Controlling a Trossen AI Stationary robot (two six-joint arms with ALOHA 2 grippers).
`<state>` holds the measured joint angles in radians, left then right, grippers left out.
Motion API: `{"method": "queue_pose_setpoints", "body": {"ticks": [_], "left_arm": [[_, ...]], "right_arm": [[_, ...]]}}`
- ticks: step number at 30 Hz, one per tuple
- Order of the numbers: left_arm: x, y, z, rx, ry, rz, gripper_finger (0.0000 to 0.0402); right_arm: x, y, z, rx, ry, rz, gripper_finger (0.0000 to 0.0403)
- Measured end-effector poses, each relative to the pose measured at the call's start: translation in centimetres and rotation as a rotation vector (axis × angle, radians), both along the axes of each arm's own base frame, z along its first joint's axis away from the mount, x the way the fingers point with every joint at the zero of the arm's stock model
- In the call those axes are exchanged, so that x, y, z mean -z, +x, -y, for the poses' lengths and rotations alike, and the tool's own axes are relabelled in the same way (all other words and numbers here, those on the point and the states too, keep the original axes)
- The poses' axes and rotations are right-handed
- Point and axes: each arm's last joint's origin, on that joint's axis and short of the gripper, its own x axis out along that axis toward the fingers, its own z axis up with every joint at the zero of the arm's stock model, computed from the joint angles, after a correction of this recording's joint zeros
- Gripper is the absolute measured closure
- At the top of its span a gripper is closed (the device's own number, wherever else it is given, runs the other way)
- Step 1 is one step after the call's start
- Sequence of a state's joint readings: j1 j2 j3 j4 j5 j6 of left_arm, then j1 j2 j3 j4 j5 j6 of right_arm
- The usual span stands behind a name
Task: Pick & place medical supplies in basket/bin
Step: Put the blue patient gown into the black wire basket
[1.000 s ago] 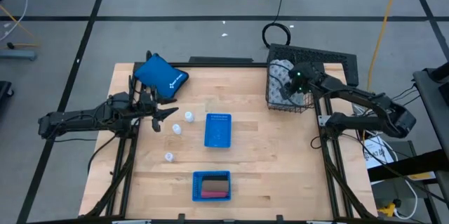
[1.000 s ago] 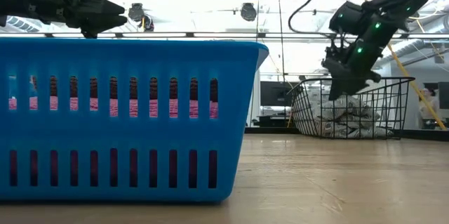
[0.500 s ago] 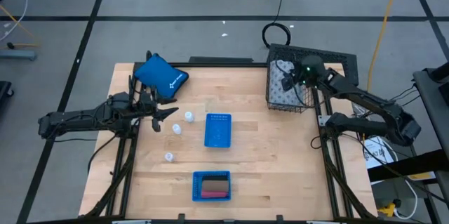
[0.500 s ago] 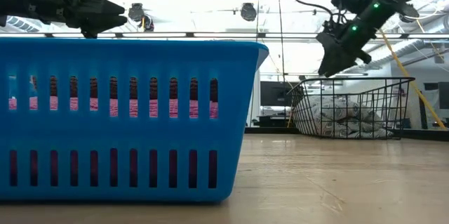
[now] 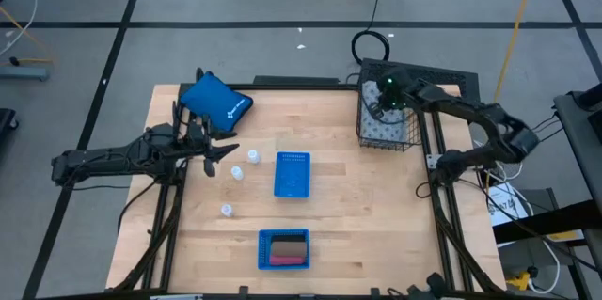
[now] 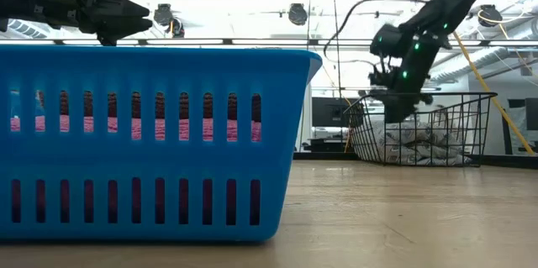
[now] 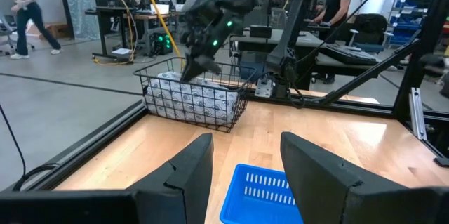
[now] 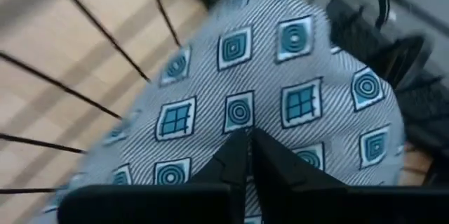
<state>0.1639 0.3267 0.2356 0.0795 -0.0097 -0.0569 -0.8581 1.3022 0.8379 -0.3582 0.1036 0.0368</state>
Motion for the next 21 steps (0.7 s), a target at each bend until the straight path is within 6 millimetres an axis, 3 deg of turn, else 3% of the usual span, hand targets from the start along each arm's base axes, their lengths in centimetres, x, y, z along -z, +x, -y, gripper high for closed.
{"method": "queue_pose_setpoints", "body": {"ticks": [5,10,17,21], "left_arm": [[0.0,0.0,0.0,0.0,0.0,0.0,0.0224],[0.0,0.0,0.0,0.0,0.0,-0.001,0.0224],[0.0,0.0,0.0,0.0,0.0,0.0,0.0224],[0.0,0.0,0.0,0.0,0.0,0.0,0.0224]], "right_arm": [[2.6,0.0,1.1,0.023,0.095,-0.083,0.04],[3.1,0.2,1.3,0.008,0.101,-0.102,0.0395],[-0.4,-0.9,0.0,0.008,0.005,-0.021,0.0401],[-2.3,-2.4,-2.5,-0.06,0.093,0.044,0.0402]]}}
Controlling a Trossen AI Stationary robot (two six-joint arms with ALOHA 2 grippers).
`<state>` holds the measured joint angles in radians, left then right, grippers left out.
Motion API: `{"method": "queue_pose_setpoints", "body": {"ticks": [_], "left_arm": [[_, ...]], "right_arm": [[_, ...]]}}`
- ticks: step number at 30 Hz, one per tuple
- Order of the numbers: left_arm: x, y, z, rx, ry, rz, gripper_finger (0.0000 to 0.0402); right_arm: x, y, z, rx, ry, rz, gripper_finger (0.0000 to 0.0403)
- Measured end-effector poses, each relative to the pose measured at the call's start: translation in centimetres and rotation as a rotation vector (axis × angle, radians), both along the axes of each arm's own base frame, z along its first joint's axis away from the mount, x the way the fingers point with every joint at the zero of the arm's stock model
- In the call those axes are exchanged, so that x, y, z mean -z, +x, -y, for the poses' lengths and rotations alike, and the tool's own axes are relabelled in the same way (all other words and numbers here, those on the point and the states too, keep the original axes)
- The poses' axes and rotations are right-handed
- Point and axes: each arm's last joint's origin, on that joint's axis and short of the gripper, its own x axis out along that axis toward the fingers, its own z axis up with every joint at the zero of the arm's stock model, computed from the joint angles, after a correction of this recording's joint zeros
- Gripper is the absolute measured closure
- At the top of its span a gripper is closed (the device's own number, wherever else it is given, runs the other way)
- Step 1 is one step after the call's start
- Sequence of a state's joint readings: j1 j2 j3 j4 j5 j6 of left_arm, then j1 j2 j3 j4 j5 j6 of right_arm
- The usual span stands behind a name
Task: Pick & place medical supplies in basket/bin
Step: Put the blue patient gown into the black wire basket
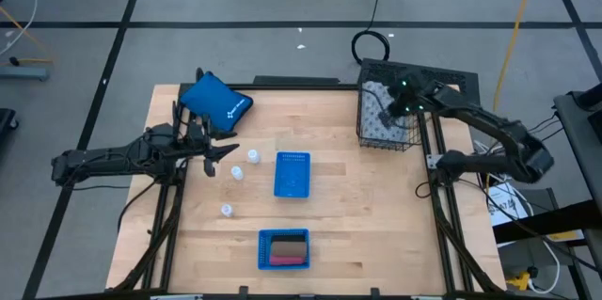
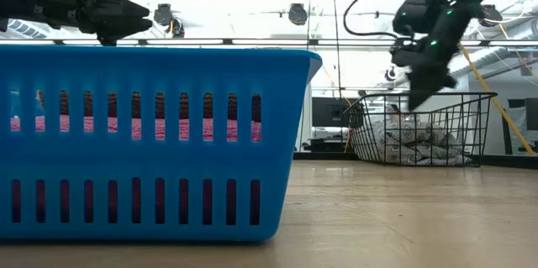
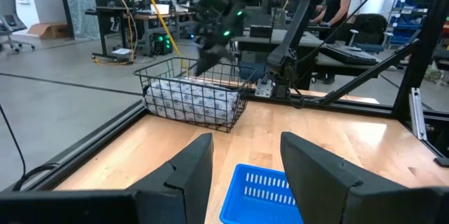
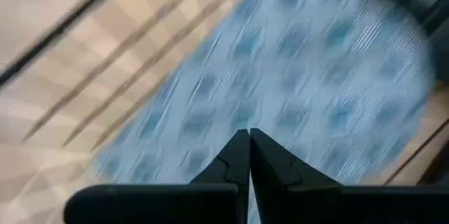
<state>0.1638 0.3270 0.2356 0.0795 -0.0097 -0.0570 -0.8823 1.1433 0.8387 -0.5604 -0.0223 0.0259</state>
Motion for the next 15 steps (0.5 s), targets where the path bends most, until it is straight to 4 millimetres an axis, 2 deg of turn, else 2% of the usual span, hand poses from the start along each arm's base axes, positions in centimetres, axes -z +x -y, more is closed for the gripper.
{"method": "queue_pose_setpoints", "body": {"ticks": [3,6,11,15], "left_arm": [[0.0,0.0,0.0,0.0,0.0,0.0,0.0224],[0.0,0.0,0.0,0.0,0.0,0.0,0.0224],[0.0,0.0,0.0,0.0,0.0,-0.001,0.0224],[0.0,0.0,0.0,0.0,0.0,0.0,0.0224]], "right_arm": [[-0.3,-1.2,-1.9,-0.015,0.144,-0.003,0.0402],[0.2,-2.0,-2.8,0.026,0.238,-0.077,0.0402],[2.1,-2.1,-3.2,0.029,0.299,-0.136,0.0402],[2.7,-1.6,-3.1,0.033,0.331,-0.157,0.0402]]}}
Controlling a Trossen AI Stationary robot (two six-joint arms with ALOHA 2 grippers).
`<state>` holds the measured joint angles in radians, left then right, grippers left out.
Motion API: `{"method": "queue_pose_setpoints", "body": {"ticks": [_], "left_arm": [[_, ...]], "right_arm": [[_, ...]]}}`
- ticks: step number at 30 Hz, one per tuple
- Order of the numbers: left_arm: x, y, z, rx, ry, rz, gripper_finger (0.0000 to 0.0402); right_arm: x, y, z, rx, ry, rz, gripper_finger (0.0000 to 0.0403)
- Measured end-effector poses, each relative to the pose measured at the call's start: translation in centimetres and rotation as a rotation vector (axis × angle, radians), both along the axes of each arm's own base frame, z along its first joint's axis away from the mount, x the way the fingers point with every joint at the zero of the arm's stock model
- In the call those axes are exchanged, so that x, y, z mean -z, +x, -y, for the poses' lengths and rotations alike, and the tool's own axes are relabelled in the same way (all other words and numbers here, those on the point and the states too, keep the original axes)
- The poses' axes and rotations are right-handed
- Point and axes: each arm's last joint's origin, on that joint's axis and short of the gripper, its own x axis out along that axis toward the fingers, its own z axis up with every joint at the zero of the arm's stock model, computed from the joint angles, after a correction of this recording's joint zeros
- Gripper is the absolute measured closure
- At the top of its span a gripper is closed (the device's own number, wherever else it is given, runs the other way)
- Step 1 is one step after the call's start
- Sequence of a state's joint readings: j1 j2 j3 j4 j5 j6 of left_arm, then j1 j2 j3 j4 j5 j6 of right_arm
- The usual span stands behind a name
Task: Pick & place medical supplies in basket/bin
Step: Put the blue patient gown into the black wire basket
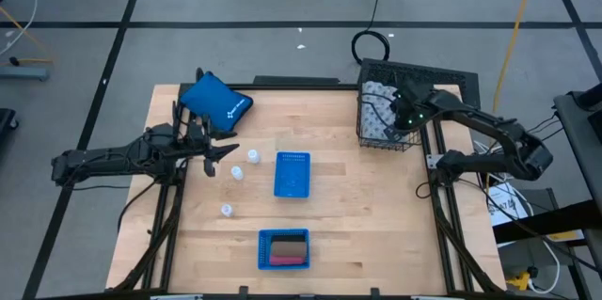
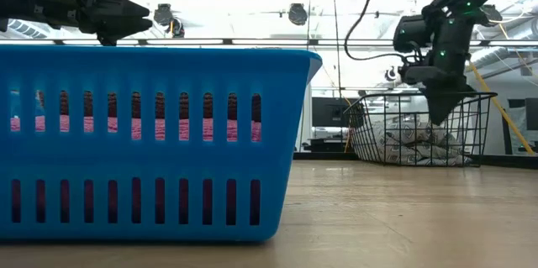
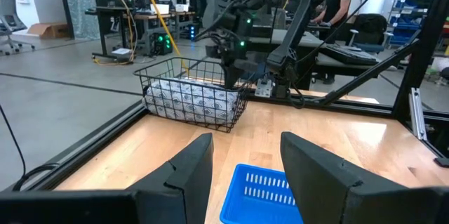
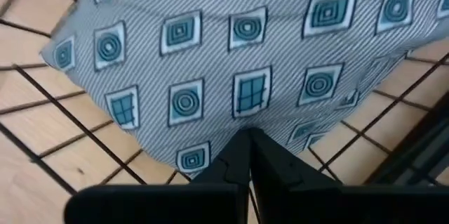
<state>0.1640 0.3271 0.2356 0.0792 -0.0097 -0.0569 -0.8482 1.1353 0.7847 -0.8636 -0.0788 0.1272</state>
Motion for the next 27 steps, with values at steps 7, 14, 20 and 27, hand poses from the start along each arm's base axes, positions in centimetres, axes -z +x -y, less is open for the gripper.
{"method": "queue_pose_setpoints", "body": {"ticks": [7,14,20,27], "left_arm": [[0.0,0.0,0.0,0.0,0.0,0.0,0.0224],[0.0,0.0,0.0,0.0,0.0,0.0,0.0224],[0.0,0.0,0.0,0.0,0.0,0.0,0.0224],[0.0,0.0,0.0,0.0,0.0,0.0,0.0224]], "right_arm": [[-1.6,1.0,0.5,-0.021,-0.059,0.049,0.0402],[-0.1,2.5,0.5,-0.073,-0.032,0.026,0.0403],[2.7,3.0,1.1,-0.091,0.05,-0.094,0.0403],[2.3,3.1,1.1,-0.106,0.032,-0.073,0.0403]]}}
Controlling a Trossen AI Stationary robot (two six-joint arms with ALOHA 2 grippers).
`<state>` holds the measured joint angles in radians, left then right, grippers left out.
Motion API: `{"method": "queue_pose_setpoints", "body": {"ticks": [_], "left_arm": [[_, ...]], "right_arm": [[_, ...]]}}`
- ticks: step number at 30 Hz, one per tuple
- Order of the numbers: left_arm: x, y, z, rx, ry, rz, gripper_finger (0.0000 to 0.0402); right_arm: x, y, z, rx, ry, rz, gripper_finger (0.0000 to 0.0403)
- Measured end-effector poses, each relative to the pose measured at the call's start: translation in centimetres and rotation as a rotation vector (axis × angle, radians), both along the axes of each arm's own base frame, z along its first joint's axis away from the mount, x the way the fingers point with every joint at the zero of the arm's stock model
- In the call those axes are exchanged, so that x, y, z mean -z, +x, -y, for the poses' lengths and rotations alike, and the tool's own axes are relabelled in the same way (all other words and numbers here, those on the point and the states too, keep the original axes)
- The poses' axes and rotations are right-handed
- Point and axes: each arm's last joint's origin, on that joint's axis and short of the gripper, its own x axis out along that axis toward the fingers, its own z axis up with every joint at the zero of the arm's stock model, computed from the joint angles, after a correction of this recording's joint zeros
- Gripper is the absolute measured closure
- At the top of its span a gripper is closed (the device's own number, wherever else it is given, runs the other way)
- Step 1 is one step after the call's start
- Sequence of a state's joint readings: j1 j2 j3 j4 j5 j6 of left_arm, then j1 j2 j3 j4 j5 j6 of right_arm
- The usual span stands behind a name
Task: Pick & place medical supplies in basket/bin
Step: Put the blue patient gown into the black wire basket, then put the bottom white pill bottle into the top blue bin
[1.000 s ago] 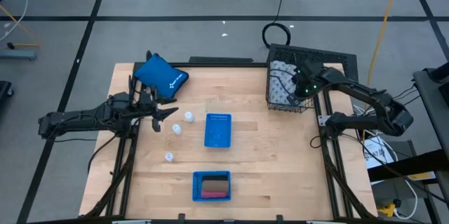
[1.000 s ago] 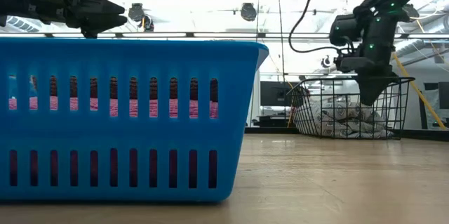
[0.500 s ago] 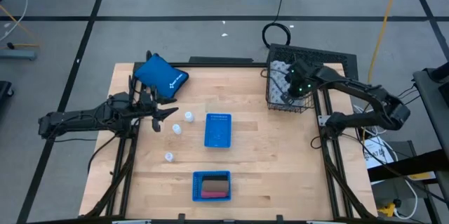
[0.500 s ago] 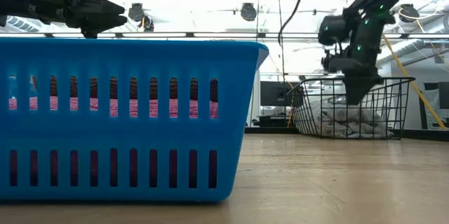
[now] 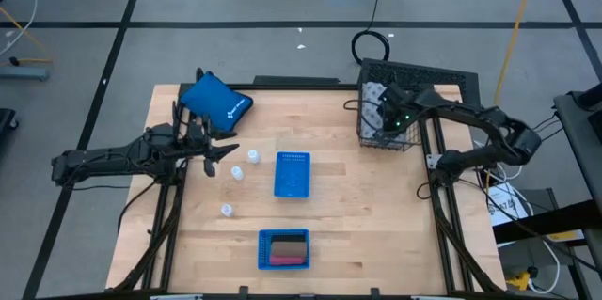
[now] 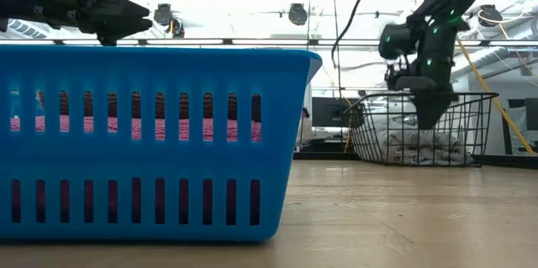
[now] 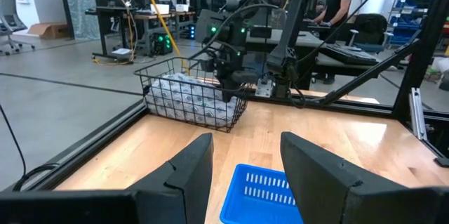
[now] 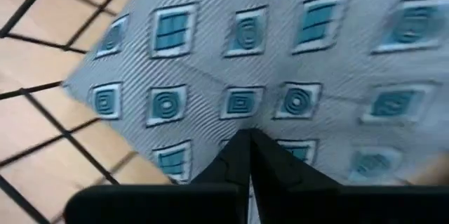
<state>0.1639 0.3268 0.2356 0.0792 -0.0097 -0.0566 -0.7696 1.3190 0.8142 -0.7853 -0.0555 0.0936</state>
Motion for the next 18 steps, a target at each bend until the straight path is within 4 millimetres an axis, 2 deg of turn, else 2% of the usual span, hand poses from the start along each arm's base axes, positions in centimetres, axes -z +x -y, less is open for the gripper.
{"method": "queue_pose_setpoints", "body": {"ticks": [5,13,18], "left_arm": [[0.0,0.0,0.0,0.0,0.0,0.0,0.0224],[0.0,0.0,0.0,0.0,0.0,0.0,0.0224],[0.0,0.0,0.0,0.0,0.0,0.0,0.0224]], "right_arm": [[-3.0,-0.5,-0.2,-0.012,-0.133,0.061,0.0403],[-8.0,-2.4,-1.9,-0.064,-0.469,0.26,0.0403],[-8.9,-3.9,-4.3,-0.165,-0.697,0.428,0.0403]]}}
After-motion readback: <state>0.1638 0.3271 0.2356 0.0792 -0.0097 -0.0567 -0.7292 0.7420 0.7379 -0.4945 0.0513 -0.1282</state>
